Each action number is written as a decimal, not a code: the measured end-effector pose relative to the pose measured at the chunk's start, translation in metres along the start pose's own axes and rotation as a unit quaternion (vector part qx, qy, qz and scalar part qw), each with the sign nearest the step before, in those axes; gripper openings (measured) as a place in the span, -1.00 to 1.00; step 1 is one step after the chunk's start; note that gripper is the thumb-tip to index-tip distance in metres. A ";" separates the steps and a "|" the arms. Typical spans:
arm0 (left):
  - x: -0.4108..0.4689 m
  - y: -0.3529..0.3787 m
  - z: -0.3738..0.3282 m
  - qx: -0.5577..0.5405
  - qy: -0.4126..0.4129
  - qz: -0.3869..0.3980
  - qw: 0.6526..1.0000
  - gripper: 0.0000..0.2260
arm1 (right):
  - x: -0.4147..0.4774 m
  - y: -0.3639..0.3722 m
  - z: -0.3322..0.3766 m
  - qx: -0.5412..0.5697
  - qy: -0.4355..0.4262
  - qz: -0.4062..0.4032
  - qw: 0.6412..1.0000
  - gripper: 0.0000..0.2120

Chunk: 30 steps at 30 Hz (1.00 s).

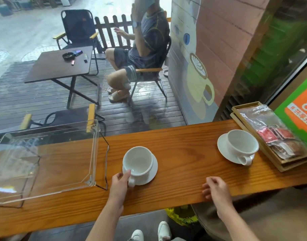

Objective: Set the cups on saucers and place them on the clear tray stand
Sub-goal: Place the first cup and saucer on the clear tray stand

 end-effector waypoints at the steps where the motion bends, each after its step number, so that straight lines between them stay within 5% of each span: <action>1: 0.002 0.000 0.000 -0.004 -0.006 -0.002 1.000 -0.41 | -0.002 0.017 0.000 -0.024 0.009 0.036 0.999 -0.84; 7: 0.012 0.000 0.000 -0.048 -0.047 -0.006 0.998 -0.38 | -0.010 0.108 0.010 -0.105 0.042 0.172 0.979 -0.76; 13: 0.016 0.003 -0.003 -0.108 -0.057 -0.008 0.993 -0.21 | -0.029 0.177 0.005 -0.039 0.111 0.243 0.963 -0.46; 19: 0.008 0.008 -0.005 -0.204 -0.108 0.049 0.972 -0.57 | -0.028 0.194 -0.002 -0.003 0.131 0.213 0.968 -0.53; 24: -0.009 0.019 -0.006 -0.205 -0.132 0.124 0.962 -0.67 | -0.026 0.178 0.003 0.057 0.116 0.212 0.969 -0.70; 30: -0.036 0.022 -0.047 -0.177 -0.046 0.167 0.969 -0.57 | -0.038 0.168 0.050 0.108 0.035 0.212 0.971 -0.36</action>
Point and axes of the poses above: each hand's wrist, its own x-axis towards the middle knuckle, its own y-axis out of the palm, z = x × y, the point moved 10 cm from there along x, towards the middle knuckle, and after that the axes turned 14 degrees about x, right-handed, at the moved point
